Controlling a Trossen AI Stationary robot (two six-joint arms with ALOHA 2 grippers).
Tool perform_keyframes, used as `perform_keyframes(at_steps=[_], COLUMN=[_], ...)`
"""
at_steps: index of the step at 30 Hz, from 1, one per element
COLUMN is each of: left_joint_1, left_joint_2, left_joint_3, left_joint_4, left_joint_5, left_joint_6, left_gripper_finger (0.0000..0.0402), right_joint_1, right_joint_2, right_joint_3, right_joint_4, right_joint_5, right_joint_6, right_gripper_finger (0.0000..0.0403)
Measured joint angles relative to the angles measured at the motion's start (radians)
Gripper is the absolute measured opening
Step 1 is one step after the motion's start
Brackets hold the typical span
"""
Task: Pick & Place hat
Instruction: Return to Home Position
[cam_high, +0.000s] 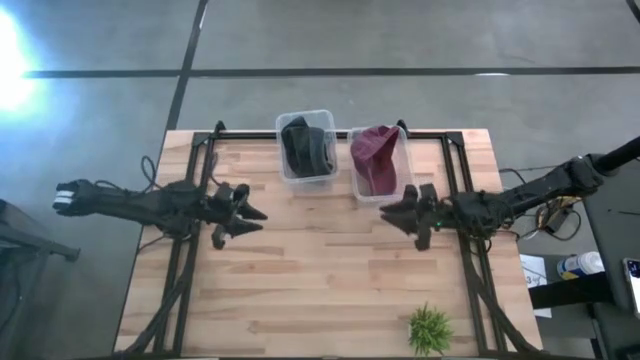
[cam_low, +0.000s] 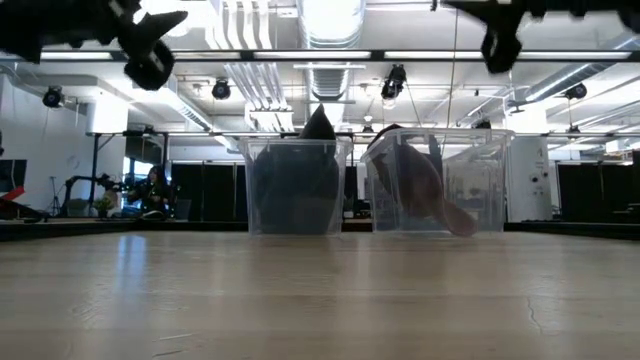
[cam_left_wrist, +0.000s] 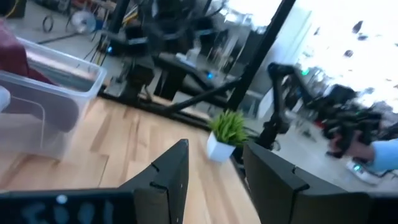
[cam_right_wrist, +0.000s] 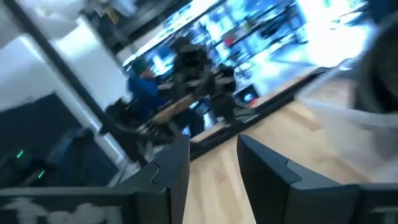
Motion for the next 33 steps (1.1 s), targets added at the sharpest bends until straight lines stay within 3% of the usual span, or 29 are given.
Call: perform_keyframes(at_steps=[7, 16, 24, 33], left_joint_1=[0.001, 0.002, 0.002, 0.002], left_joint_2=[-0.125, -0.223, -0.237, -0.237], left_joint_3=[-0.171, -0.309, -0.309, -0.313], left_joint_4=[0.062, 0.063, 0.046, 0.023], left_joint_5=[0.001, -0.003, -0.097, -0.094], left_joint_6=[-0.050, -0.143, -0.148, -0.194], left_gripper_finger=[0.0147, 0.0147, 0.0147, 0.0147], right_joint_1=[0.001, 0.002, 0.002, 0.002], right_joint_2=[-0.039, -0.049, -0.032, -0.033], right_joint_3=[-0.176, -0.308, -0.412, -0.411], right_joint_4=[0.186, 0.205, 0.199, 0.040], right_joint_5=[0.005, 0.008, 0.010, 0.008], right_joint_6=[0.024, 0.054, 0.054, 0.054], right_gripper_finger=[0.0129, 0.0131, 0.0125, 0.0134])
